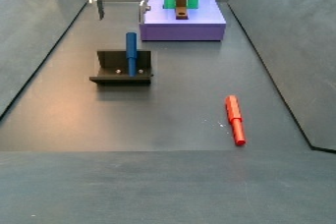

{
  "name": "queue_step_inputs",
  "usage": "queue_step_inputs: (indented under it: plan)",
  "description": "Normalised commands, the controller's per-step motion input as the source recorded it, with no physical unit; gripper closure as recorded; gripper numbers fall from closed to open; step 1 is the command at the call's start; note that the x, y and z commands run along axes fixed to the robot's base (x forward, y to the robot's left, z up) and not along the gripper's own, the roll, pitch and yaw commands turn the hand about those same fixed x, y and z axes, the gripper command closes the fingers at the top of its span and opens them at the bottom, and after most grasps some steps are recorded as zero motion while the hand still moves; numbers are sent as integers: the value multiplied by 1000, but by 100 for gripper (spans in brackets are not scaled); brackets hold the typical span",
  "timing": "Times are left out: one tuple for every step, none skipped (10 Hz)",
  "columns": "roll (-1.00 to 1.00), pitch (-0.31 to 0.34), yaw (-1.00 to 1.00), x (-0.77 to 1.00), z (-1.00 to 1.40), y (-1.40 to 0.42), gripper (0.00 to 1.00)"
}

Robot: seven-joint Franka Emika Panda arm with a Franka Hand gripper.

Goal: Pick up the blue object. Move up. Place the blue object on the fixture. Regrasp the blue object. Move to above the board. Insert the blue object.
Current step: Regrasp the blue object.

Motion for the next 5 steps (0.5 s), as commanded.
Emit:
queue_step_inputs:
  plan:
    - [1000, -11, 369, 0, 0, 0, 0]
    - [1000, 0, 420, 0, 0, 0, 0]
    - [1000, 0, 426, 0, 0, 0, 0]
    - [1000, -31, 400, -11, 0, -29, 0]
    - [1000, -183, 334, -3, 23, -120, 0]
